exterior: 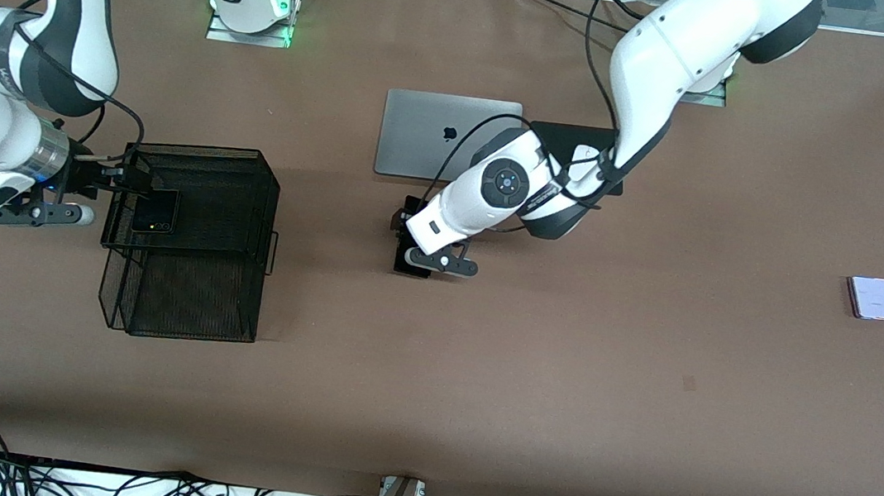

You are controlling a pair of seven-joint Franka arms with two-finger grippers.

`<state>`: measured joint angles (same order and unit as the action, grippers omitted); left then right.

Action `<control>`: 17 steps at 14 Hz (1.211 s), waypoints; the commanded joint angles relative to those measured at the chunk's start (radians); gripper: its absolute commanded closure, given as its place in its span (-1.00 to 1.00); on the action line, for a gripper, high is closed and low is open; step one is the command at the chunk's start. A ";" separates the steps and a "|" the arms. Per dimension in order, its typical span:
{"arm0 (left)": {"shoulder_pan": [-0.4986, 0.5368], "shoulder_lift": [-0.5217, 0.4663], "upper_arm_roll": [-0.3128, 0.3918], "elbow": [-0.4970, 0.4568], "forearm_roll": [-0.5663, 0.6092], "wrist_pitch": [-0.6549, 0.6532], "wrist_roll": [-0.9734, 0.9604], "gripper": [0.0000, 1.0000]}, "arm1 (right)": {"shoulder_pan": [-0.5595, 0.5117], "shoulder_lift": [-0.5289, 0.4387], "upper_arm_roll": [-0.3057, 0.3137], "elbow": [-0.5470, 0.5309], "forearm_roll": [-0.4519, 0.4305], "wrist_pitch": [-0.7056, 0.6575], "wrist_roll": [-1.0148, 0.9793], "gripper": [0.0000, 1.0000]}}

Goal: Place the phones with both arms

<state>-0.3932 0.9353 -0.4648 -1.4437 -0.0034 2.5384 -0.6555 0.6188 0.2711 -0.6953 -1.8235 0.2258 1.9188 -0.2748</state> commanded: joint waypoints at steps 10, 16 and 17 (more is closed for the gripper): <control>0.126 -0.182 0.006 0.029 -0.011 -0.379 0.013 -1.00 | 0.015 0.025 0.008 0.136 0.004 -0.063 0.074 -1.00; 0.371 -0.328 0.018 0.032 0.163 -0.797 0.046 -1.00 | 0.159 0.105 0.085 0.138 0.018 0.018 0.314 -1.00; 0.419 -0.328 0.023 0.031 0.180 -0.826 0.080 -1.00 | 0.192 0.123 0.117 0.141 0.017 0.061 0.382 -1.00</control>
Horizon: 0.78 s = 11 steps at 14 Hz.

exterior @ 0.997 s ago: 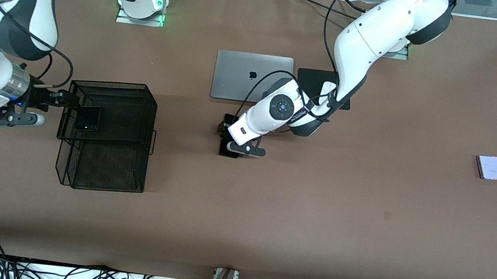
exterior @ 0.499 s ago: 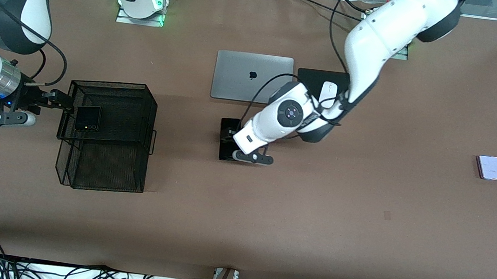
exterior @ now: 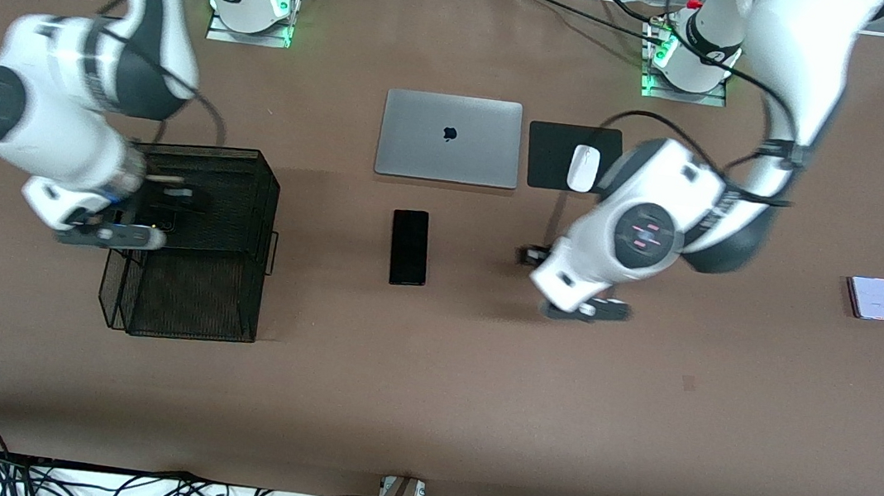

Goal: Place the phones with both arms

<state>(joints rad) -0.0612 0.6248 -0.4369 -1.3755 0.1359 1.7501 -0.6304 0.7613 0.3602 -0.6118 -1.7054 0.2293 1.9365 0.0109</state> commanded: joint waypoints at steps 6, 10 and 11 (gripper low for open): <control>0.435 -0.019 0.000 -0.085 0.220 -0.064 0.340 -1.00 | 0.180 0.221 0.253 0.079 0.010 0.273 0.490 -1.00; 0.699 -0.022 -0.002 -0.167 0.235 0.103 0.561 -1.00 | 0.266 0.364 0.256 0.073 0.013 0.436 0.495 -1.00; 0.739 -0.020 0.000 -0.187 0.235 0.152 0.610 -1.00 | 0.276 0.382 0.256 0.069 0.013 0.459 0.489 -1.00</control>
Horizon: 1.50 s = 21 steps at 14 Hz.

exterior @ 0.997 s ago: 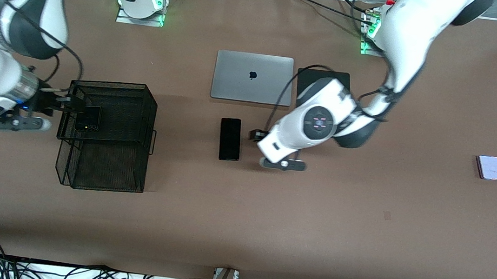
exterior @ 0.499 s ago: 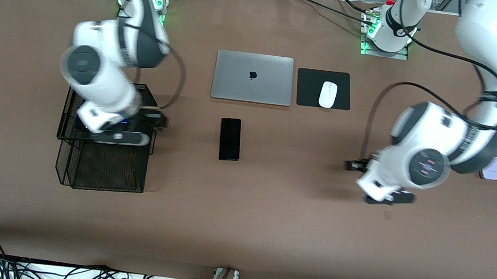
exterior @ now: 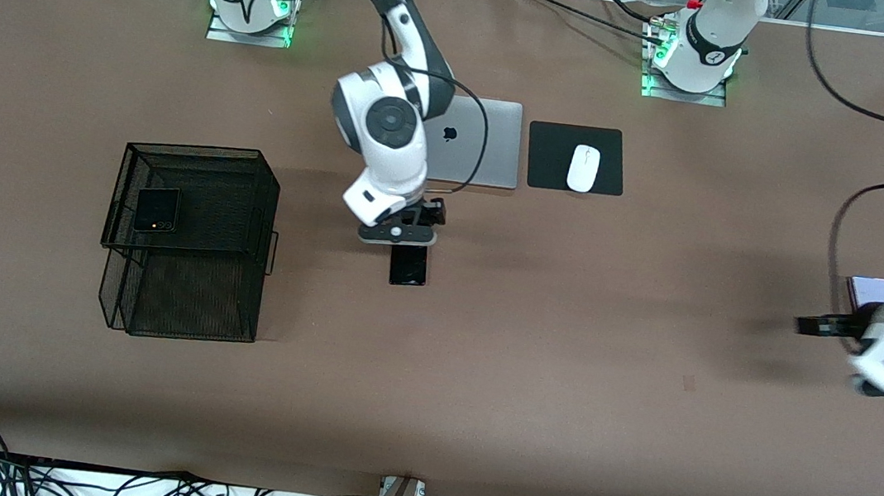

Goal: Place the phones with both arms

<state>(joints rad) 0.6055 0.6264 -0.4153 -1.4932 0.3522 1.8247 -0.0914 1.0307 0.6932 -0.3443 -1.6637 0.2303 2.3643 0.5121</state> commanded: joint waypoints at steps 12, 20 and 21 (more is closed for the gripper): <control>0.376 0.105 -0.020 -0.211 0.014 0.397 0.380 -1.00 | 0.009 0.117 -0.005 0.027 0.014 0.127 -0.020 0.56; 0.379 0.111 0.001 -0.213 0.080 0.395 0.375 -1.00 | 0.006 -0.230 -0.171 0.036 0.020 -0.352 -0.026 0.58; 0.381 0.111 0.003 -0.213 0.080 0.390 0.366 -1.00 | 0.006 -0.269 -0.214 0.032 0.018 -0.437 -0.040 0.58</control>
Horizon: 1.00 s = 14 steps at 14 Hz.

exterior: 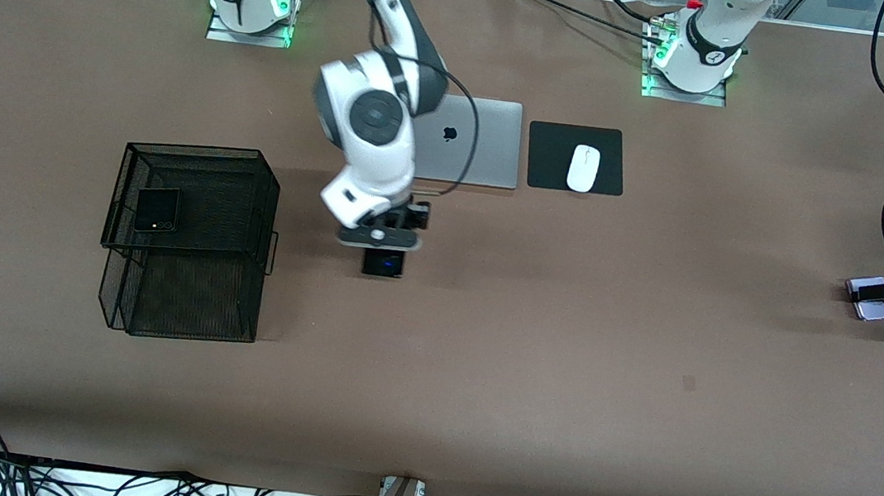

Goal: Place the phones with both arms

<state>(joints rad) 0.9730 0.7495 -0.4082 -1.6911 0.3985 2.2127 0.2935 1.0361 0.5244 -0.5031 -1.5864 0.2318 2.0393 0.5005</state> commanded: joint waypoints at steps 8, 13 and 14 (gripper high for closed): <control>0.009 0.005 -0.004 -0.019 0.034 -0.008 -0.178 -1.00 | 0.001 -0.423 -0.311 -0.527 -0.008 0.056 -0.426 0.58; 0.004 -0.001 -0.007 -0.004 0.030 -0.083 -0.108 0.60 | 0.001 -0.383 -0.327 -0.644 -0.005 0.242 -0.531 0.56; 0.004 -0.002 -0.008 -0.002 0.025 -0.085 -0.103 0.66 | 0.001 -0.370 -0.327 -0.643 -0.005 0.245 -0.533 0.55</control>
<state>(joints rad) 0.9765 0.7566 -0.4094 -1.7005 0.4004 2.1663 0.1666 1.0262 0.1555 -0.8265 -2.2260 0.2308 2.2660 -0.0140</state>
